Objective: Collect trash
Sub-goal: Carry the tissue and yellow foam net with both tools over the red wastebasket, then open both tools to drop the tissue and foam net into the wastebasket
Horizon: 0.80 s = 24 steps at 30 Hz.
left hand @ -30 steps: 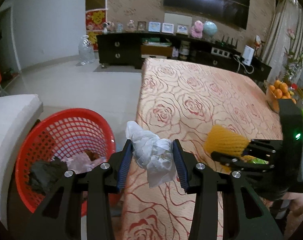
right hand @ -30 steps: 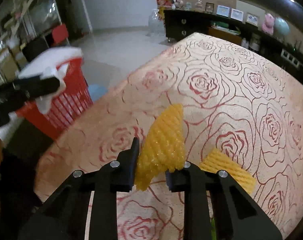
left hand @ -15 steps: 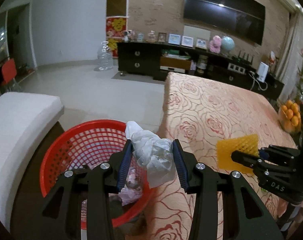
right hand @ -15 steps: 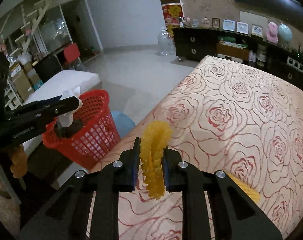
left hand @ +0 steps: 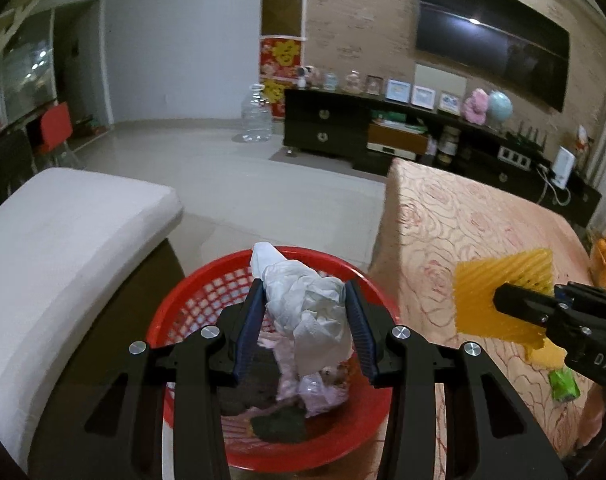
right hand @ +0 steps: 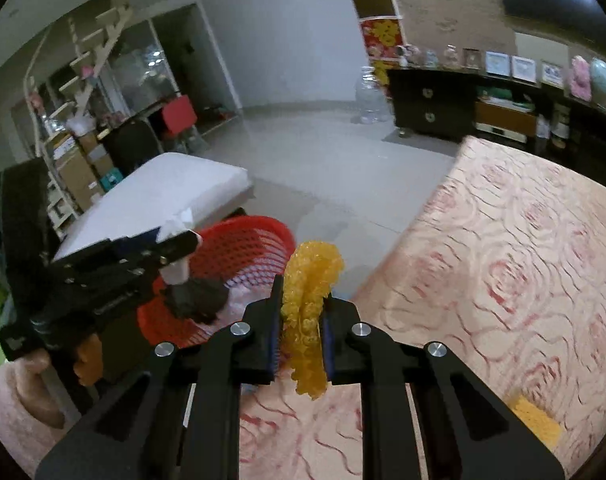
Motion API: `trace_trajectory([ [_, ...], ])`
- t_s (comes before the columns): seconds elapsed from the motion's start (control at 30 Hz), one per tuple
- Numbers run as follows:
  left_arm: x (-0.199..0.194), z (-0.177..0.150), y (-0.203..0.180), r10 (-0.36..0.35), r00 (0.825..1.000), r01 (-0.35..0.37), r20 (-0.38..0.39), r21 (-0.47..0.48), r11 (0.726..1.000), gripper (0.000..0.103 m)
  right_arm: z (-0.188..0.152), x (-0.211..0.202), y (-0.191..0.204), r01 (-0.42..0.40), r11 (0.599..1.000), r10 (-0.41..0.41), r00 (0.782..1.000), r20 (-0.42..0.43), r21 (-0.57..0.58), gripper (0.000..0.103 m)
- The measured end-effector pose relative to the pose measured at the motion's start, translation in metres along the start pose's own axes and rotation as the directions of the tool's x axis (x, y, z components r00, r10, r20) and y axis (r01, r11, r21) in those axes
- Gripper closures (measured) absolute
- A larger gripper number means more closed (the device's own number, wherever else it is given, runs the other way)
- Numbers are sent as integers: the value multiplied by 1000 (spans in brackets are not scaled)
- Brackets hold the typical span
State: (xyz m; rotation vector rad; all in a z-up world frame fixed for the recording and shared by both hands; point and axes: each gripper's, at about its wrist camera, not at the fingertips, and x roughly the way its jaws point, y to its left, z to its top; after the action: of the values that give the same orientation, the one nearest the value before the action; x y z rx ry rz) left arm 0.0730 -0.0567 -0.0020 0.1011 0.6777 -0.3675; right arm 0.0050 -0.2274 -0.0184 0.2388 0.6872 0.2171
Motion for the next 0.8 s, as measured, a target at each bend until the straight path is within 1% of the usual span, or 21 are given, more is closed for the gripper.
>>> trace_trajectory([
  [0.2, 2, 1, 19, 26, 1000, -27, -10, -38, 999, 64, 22, 22, 29, -59, 997, 58, 998, -23, -54, 87],
  [0.33, 8, 0, 27, 31, 999, -32, -27, -57, 998, 64, 23, 38, 42, -87, 993, 83, 996, -42, -84, 87],
  [0.53, 17, -4, 41, 22, 998, -28, -60, -105, 994, 64, 19, 60, 39, -114, 993, 111, 991, -78, -42, 87],
  [0.7, 17, -5, 49, 12, 998, -20, -64, -129, 991, 63, 21, 66, 41, -127, 991, 123, 988, -89, -34, 85],
  [0.77, 17, -5, 52, 2, 998, -12, -70, -141, 990, 60, 20, 69, 42, -127, 991, 124, 988, -97, -31, 78],
  [0.8, 18, -5, 53, -4, 997, -7, -72, -148, 989, 59, 19, 70, 42, -122, 992, 119, 988, -98, -28, 68],
])
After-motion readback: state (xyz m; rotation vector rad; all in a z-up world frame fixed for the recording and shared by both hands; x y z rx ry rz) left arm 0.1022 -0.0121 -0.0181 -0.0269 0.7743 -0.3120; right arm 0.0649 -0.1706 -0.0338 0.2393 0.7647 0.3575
